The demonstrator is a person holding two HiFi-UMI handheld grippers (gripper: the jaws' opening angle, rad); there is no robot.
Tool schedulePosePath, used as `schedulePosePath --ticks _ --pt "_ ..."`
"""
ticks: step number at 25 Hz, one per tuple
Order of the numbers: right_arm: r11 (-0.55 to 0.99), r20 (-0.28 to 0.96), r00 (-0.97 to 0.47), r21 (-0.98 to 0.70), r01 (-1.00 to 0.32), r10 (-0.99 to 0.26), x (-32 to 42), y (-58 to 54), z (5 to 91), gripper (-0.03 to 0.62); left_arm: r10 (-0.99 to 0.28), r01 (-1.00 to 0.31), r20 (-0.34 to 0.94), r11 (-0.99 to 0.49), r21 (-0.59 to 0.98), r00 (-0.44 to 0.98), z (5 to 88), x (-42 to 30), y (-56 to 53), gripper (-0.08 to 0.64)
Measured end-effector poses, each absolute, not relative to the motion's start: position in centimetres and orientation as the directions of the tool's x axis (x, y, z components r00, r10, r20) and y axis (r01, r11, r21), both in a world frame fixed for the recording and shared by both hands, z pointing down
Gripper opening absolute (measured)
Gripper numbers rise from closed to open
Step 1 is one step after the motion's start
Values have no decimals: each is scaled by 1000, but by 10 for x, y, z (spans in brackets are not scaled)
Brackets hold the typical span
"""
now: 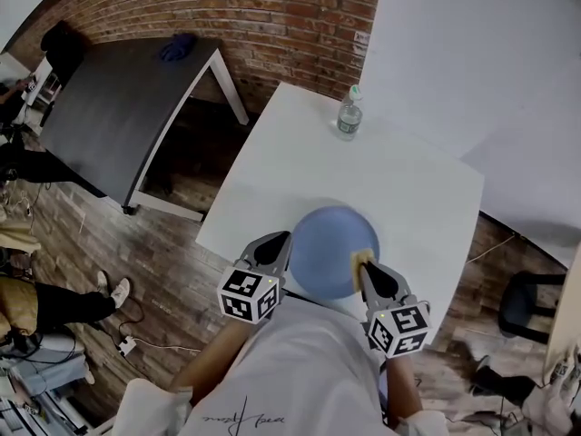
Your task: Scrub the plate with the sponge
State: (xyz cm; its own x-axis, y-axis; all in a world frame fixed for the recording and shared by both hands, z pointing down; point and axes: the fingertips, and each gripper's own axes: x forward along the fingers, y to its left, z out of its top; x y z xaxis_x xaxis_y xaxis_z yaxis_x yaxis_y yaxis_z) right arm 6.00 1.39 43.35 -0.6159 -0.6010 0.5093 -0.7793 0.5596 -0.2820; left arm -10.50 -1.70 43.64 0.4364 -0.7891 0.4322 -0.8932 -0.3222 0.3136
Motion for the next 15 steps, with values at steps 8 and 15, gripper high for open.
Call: schedulePosePath --ticks 8,15 --pt "562 521 -644 -332 -758 -560 48 -1 450 25 -767 -912 500 -286 293 401 457 -120 -26 11" --pt "486 572 -604 -366 -794 -555 50 -13 486 25 -669 -908 614 -302 291 419 503 -112 -36 60"
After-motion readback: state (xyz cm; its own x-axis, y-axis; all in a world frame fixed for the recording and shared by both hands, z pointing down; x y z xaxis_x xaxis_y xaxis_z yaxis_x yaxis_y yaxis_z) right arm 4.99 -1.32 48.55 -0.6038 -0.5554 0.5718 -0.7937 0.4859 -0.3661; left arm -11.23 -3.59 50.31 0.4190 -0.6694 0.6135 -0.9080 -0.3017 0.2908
